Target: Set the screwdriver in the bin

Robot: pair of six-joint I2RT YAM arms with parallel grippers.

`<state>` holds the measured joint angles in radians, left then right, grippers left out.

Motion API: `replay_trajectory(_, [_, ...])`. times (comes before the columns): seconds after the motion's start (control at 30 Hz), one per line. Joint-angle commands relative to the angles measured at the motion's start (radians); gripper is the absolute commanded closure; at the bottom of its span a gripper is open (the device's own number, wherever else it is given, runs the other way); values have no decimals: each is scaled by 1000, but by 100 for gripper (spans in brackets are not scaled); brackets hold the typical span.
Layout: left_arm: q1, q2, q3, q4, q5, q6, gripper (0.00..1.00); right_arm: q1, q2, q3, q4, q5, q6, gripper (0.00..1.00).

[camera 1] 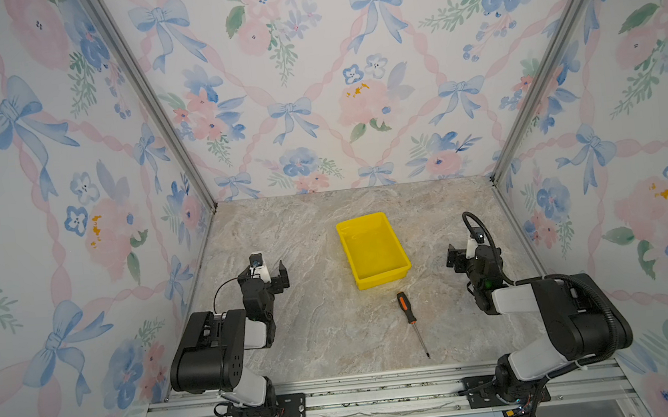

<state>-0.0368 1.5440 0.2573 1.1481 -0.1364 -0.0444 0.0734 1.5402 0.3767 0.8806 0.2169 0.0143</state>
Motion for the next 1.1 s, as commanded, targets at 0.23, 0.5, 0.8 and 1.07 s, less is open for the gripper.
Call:
replay_trajectory(0.23, [-5,10,-5,20,11,16,3,2,8,11,32,6,-7,3])
replay_trajectory(0.5, [-5,-10,5,0,5,19,2,22,-18,22,-3,54,-14,3])
replay_trajectory(0.8, [-21,-218,48,-304,-40,-22,3,83,-189,94,-302,171,-20,3])
replay_trajectory(1.07, [-90,-398,96,-570,-92,-54,2,198,-321,163,-523,220,-9,3])
